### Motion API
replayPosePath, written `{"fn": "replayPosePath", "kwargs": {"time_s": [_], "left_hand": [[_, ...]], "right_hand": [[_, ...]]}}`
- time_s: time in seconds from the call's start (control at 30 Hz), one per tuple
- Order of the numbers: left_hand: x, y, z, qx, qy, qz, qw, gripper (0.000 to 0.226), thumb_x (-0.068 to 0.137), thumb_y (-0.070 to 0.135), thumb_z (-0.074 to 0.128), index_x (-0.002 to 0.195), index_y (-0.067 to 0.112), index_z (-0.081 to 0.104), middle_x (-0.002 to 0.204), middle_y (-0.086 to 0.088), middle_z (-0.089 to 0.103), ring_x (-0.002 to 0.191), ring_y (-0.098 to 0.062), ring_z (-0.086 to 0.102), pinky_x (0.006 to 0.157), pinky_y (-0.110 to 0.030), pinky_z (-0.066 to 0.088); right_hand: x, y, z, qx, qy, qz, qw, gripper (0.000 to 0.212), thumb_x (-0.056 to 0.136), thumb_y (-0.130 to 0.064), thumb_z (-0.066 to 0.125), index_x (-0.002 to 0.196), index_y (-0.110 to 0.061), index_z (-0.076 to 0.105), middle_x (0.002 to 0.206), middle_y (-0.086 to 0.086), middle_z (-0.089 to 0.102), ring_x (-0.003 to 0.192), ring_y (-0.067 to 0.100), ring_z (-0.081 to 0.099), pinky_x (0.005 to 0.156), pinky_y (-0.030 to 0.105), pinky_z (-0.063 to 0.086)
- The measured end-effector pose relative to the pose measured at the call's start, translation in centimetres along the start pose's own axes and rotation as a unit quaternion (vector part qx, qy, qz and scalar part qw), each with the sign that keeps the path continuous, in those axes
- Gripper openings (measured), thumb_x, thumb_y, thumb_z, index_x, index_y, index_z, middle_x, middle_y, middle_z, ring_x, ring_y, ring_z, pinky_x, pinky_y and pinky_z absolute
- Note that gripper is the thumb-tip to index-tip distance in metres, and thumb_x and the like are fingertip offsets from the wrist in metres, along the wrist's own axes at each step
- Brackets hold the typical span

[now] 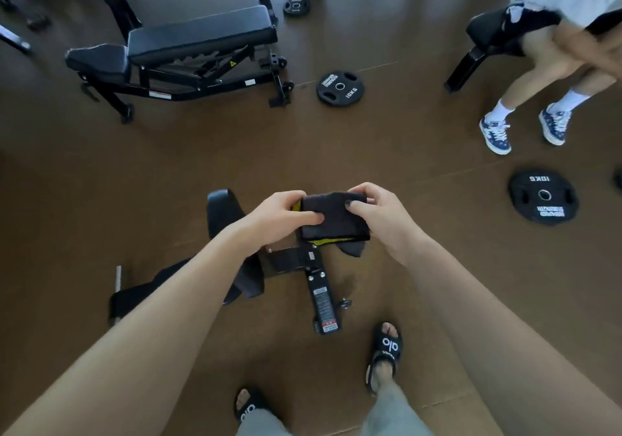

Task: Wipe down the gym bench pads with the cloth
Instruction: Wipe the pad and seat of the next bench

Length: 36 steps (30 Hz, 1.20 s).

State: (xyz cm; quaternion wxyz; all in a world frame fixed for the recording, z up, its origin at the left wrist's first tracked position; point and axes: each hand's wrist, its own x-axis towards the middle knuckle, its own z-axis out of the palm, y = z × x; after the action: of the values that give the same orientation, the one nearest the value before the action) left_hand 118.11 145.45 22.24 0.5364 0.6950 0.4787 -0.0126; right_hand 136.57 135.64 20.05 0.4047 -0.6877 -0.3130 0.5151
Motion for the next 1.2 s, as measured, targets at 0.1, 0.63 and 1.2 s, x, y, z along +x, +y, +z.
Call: {"fn": "replayPosePath", "kwargs": {"time_s": [0.1, 0.63, 1.2], "left_hand": [[3.1, 4.2, 2.2, -0.023, 0.014, -0.006, 1.000, 0.013, 0.094, 0.028, 0.073, 0.103, 0.020, 0.068, 0.096, 0.001, 0.073, 0.091, -0.013, 0.068, 0.075, -0.024, 0.053], [18.2, 10.6, -4.0, -0.115, 0.241, 0.003, 0.964, 0.018, 0.100, 0.028, 0.066, 0.116, 0.025, 0.058, 0.110, 0.001, 0.068, 0.105, -0.017, 0.067, 0.092, -0.039, 0.059], [49.7, 13.7, -31.0, -0.137, 0.200, -0.007, 0.970, 0.028, 0.102, 0.025, 0.063, 0.127, 0.036, 0.056, 0.120, 0.005, 0.065, 0.112, -0.018, 0.066, 0.095, -0.045, 0.060]], "right_hand": [[2.1, -1.0, -5.3, -0.024, -0.005, -0.016, 1.000, 0.012, 0.101, -0.013, 0.055, 0.104, -0.018, 0.065, 0.097, 0.005, 0.070, 0.084, 0.014, 0.063, 0.069, 0.025, 0.051], [20.2, -9.6, -10.9, -0.043, -0.091, -0.046, 0.994, 0.064, 0.088, -0.019, 0.075, 0.143, -0.037, 0.048, 0.134, 0.002, 0.060, 0.122, 0.023, 0.062, 0.098, 0.044, 0.058], [58.8, -29.3, -7.8, -0.276, -0.067, -0.149, 0.947, 0.028, 0.087, -0.009, 0.069, 0.111, -0.020, 0.077, 0.109, -0.007, 0.064, 0.100, 0.008, 0.056, 0.075, -0.001, 0.036]]}}
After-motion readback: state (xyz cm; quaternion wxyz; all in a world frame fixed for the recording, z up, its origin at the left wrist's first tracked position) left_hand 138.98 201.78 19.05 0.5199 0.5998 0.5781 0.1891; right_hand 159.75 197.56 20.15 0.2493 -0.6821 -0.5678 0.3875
